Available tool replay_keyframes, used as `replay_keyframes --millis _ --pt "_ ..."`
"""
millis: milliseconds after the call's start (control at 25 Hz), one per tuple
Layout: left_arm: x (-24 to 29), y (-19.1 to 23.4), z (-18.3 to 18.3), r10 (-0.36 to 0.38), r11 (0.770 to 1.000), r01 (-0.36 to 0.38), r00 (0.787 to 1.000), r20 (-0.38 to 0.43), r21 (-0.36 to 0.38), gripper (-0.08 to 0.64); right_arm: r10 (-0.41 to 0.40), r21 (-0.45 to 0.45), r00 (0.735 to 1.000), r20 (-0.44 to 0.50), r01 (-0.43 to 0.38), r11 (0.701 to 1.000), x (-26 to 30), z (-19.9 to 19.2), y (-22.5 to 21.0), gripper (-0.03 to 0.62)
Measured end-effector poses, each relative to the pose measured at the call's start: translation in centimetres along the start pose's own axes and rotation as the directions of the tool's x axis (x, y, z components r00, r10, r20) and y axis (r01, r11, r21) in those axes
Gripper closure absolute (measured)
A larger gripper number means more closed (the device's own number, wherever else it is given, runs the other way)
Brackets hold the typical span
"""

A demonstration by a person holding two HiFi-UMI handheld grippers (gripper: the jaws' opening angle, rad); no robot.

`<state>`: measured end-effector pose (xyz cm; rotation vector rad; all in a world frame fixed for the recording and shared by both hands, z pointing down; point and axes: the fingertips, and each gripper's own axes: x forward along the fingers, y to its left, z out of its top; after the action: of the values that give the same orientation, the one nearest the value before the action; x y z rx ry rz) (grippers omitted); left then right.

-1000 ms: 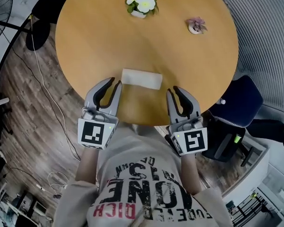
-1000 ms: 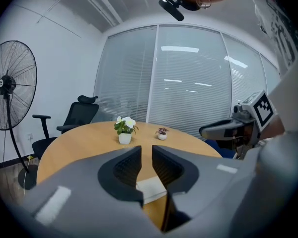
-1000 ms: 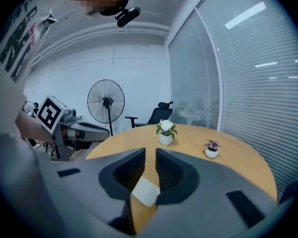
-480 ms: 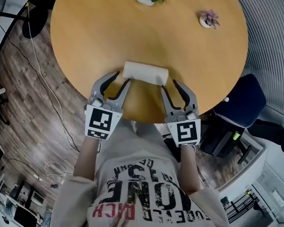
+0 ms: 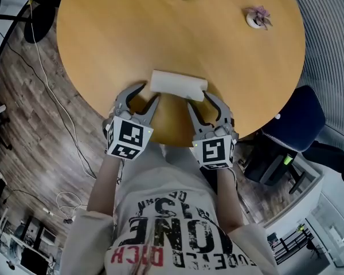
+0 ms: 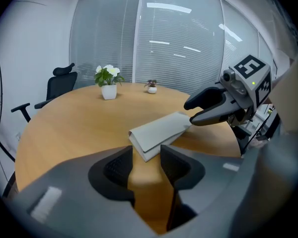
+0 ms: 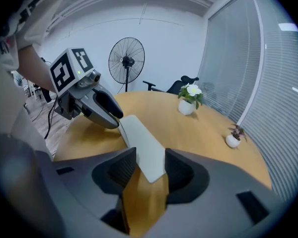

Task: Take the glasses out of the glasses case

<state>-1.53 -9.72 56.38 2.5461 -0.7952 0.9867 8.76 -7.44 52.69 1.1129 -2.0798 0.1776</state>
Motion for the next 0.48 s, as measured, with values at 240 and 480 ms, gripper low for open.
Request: replay_keyframes --millis 240,480 --pt "1.2 -0.2 -0.6 -0.02 1.0 0.021 0.999 -0.035 0.01 0.377 -0.016 -0.121 0.998 -0.061 0.008 0.993 0.9 -1.2 0.6 0.44" --pt "1.5 -0.4 -0.4 -0.035 0.999 0.035 0.998 -0.046 0.008 0.379 -0.045 -0.217 0.994 -0.098 0.023 0.976 1.3 -1.9 0.8 0.44"
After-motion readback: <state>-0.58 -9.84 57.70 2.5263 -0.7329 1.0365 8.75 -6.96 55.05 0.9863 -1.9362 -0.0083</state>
